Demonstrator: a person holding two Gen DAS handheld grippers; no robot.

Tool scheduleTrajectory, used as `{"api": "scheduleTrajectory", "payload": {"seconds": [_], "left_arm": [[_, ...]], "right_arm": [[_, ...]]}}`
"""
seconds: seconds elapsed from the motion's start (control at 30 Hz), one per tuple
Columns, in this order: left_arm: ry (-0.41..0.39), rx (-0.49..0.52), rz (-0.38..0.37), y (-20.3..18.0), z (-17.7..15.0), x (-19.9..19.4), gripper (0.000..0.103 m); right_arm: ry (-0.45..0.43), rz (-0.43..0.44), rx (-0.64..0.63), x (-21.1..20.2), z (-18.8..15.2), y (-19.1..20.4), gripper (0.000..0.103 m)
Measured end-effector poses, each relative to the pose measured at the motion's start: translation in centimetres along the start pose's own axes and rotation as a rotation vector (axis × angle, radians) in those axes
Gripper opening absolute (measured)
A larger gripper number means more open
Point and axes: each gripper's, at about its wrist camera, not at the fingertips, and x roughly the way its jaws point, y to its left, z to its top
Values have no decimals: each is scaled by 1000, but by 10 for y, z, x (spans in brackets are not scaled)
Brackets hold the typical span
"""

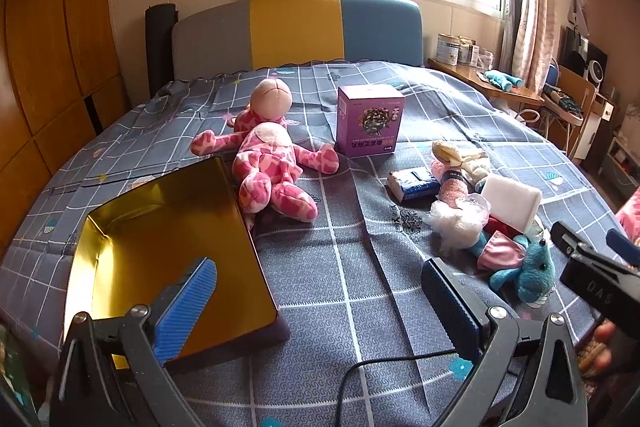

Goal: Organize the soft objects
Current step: 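Move both tools toward the pile of soft items, then close the left tool on the clear plastic bag of white fluff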

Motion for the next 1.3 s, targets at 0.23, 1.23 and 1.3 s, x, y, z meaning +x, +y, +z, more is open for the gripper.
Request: {"api": "scheduleTrajectory", "payload": {"seconds": [0.23,1.23,1.3], "left_arm": [[12,12,-8,-4,-1,3,103],[122,56,-168,-23,8,34,103],[152,60,-182,-26,12,43,103]], "right_arm": [[-4,-22,19,2,4,-15,103],[5,9,32,-2,12,-50,103],[6,13,32,-3,12,-54,103]]}}
